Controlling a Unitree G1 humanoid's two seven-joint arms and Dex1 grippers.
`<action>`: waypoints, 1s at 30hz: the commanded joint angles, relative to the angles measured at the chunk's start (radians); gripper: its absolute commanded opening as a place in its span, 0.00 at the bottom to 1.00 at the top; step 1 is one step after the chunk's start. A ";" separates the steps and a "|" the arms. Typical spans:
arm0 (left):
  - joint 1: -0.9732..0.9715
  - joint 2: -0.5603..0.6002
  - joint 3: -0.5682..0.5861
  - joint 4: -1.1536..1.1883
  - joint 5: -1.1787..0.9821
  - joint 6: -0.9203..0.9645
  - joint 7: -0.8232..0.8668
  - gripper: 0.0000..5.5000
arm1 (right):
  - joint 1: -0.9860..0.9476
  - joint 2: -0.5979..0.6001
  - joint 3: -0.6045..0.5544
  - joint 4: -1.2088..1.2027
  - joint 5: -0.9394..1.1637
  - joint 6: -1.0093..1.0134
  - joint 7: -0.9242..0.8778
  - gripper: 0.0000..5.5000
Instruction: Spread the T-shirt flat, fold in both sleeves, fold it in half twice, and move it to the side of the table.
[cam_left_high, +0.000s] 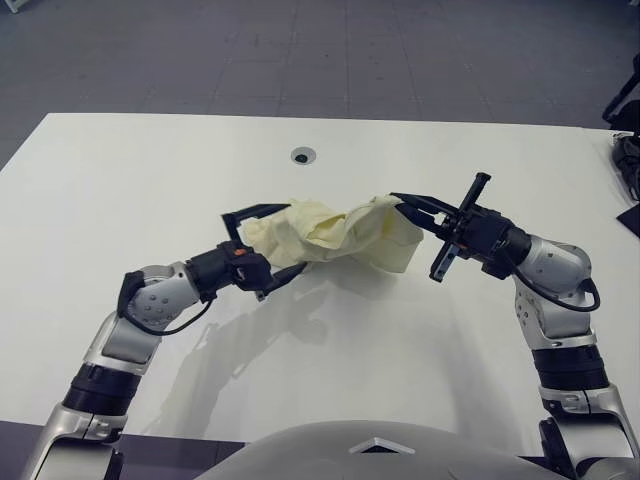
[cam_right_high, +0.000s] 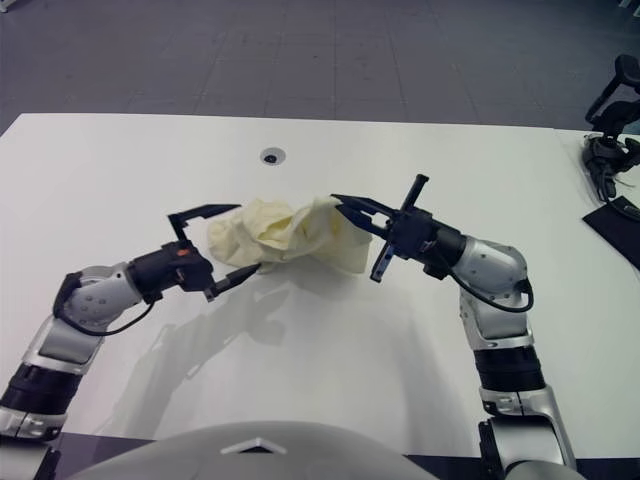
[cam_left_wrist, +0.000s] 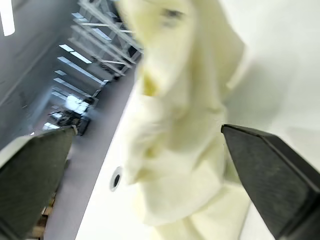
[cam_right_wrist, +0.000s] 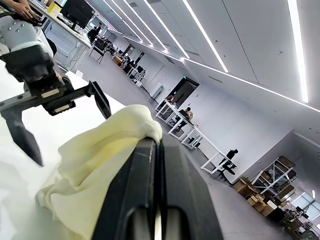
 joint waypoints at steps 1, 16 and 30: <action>-0.024 0.043 -0.052 -0.002 0.026 -0.008 -0.073 0.98 | -0.012 -0.004 0.004 0.003 -0.002 -0.003 0.002 0.00; -0.131 -0.003 -0.046 0.084 0.045 -0.062 -0.006 0.54 | 0.005 0.005 0.023 0.009 -0.025 -0.028 -0.010 0.00; -0.145 -0.001 -0.044 0.138 0.064 -0.088 0.012 0.07 | 0.001 0.006 0.025 0.024 -0.029 -0.036 -0.018 0.00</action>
